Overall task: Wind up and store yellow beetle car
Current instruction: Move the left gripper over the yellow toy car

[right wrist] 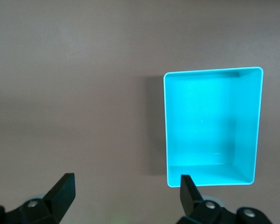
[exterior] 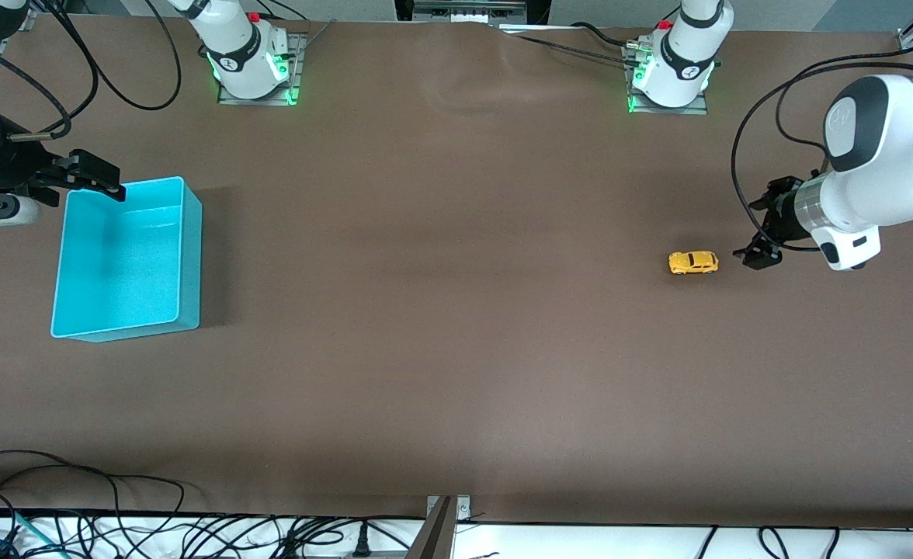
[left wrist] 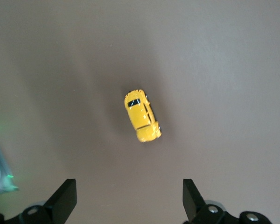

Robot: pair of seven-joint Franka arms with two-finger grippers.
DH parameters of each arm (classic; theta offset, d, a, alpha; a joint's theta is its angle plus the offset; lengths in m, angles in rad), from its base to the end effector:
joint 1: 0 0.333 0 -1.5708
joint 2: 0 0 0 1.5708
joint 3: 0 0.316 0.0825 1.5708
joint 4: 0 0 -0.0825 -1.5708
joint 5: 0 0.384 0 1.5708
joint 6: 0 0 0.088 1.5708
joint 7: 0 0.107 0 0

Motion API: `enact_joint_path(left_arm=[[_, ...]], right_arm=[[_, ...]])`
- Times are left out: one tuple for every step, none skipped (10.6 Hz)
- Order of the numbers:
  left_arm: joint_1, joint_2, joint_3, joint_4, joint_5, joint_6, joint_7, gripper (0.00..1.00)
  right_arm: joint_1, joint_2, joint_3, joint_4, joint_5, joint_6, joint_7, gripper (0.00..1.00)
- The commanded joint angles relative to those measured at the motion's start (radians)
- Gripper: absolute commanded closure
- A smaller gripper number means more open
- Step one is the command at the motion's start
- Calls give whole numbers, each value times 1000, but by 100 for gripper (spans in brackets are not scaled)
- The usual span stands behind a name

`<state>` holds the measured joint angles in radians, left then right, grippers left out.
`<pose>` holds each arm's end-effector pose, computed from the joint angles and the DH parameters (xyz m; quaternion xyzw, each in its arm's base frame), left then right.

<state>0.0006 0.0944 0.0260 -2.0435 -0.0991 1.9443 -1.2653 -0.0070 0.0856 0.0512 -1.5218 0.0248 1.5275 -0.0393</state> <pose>0.5461 0.0077 0.3815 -0.7803 -0.6164 0.1035 0.0211 0.5745 0.0269 0.5956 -0.9982 -0.0417 0.0399 0.0145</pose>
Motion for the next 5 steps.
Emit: enact_joint_path(left_arm=[[6, -18, -14, -148, -22, 199, -159, 0], [4, -9, -29, -196, -16, 267, -201, 0], [4, 19, -31, -213, -14, 319, -245, 0], [2, 56, -32, -213, 8, 364, -288, 0], [1, 105, -35, -213, 48, 401, -345, 0]], right_arm=[[-4, 0, -2, -1, 14, 8, -7, 0], [-5, 0, -1, -1, 14, 8, -7, 0], [-4, 5, -1, -1, 14, 8, -7, 0], [-4, 5, -1, -1, 14, 9, -7, 0], [-4, 6, -1, -1, 15, 14, -7, 0]])
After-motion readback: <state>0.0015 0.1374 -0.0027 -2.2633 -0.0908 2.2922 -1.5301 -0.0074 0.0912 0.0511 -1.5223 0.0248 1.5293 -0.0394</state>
